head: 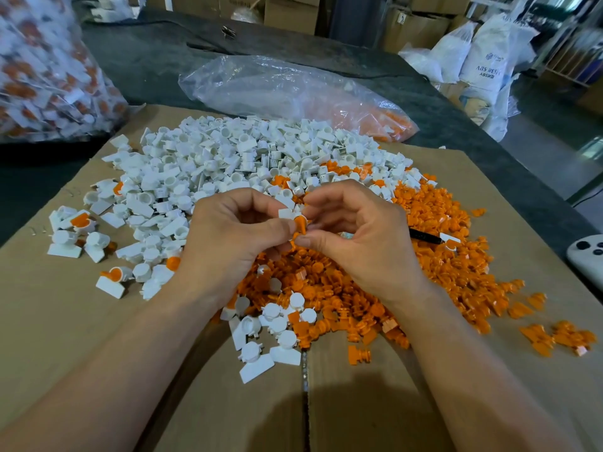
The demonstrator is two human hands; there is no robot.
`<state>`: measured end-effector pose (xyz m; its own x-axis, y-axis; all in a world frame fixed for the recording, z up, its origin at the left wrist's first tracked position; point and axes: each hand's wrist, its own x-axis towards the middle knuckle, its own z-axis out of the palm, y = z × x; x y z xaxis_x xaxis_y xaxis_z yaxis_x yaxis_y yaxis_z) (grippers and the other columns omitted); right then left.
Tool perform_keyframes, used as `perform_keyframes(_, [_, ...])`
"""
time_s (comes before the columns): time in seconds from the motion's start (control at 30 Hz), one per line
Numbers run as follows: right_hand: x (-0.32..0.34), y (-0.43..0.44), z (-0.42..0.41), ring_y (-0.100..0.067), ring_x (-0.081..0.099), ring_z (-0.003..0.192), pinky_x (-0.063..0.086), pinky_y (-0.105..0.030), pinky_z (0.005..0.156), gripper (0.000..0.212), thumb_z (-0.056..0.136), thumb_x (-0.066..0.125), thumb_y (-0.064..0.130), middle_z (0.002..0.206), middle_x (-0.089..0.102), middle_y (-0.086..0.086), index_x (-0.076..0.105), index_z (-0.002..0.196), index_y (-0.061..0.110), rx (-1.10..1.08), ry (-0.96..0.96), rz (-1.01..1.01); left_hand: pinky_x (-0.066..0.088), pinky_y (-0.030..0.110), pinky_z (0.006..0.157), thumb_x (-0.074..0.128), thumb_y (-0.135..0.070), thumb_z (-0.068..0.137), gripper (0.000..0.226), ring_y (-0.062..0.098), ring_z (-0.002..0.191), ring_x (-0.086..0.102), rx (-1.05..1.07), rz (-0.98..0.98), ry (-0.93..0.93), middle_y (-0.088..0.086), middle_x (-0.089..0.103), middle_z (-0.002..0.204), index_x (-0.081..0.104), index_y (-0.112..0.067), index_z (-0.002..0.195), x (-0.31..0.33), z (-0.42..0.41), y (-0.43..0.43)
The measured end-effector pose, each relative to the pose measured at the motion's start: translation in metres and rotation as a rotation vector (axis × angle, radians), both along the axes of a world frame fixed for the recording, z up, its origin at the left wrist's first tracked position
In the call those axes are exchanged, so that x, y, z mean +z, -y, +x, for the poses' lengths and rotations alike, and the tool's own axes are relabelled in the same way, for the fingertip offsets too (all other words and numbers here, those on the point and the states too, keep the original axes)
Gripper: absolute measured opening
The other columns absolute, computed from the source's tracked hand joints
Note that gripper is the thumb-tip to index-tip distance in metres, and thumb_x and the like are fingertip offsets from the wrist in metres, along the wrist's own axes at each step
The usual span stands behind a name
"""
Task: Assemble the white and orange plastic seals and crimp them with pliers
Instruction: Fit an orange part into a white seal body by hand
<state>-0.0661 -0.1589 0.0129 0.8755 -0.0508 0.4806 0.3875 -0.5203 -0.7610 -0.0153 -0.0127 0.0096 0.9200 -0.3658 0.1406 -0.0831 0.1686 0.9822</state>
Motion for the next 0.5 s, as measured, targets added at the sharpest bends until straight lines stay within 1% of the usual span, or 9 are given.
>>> perform_keyframes(0.1, [-0.0005,0.0,0.0006,0.002,0.063,0.075,0.051,-0.012,0.071,0.048,0.067,0.078,0.006,0.084,0.061,0.019,0.053,0.092,0.039,-0.003,0.001,-0.005,0.046,0.018,0.041,0.069,0.008,0.071,0.021,0.011,0.041,0.057,0.0,0.01,0.008,0.004,0.063,0.049,0.064,-0.01,0.061,0.0003,0.0001,0.0007])
perform_keyframes(0.23, [-0.001,0.0001,0.0008,0.002,0.064,0.076,0.051,-0.013,0.071,0.049,0.067,0.079,0.008,0.083,0.061,0.02,0.053,0.092,0.04,-0.004,-0.004,-0.006,0.045,0.018,0.041,0.069,0.009,0.07,0.03,0.011,0.041,0.056,0.003,0.012,-0.003,0.003,0.062,0.048,0.065,-0.016,0.054,0.0006,0.0002,0.0007])
perform_keyframes(0.3, [-0.0014,0.0001,0.001,0.003,0.063,0.076,0.051,-0.012,0.071,0.049,0.067,0.079,0.008,0.083,0.061,0.02,0.053,0.093,0.041,-0.003,-0.002,-0.01,0.045,0.018,0.04,0.07,0.009,0.069,0.031,0.011,0.04,0.056,0.004,0.014,-0.009,0.003,0.061,0.047,0.065,-0.017,0.052,0.0009,0.0001,0.0008])
perform_keyframes(0.5, [-0.0024,0.0006,0.0009,0.007,0.062,0.076,0.048,-0.009,0.069,0.048,0.068,0.076,0.003,0.082,0.06,0.021,0.056,0.093,0.038,0.001,0.019,-0.02,0.044,0.017,0.039,0.07,0.009,0.07,0.02,0.01,0.039,0.055,0.012,0.027,-0.023,0.003,0.06,0.046,0.062,-0.008,0.061,0.002,-0.0002,0.0015])
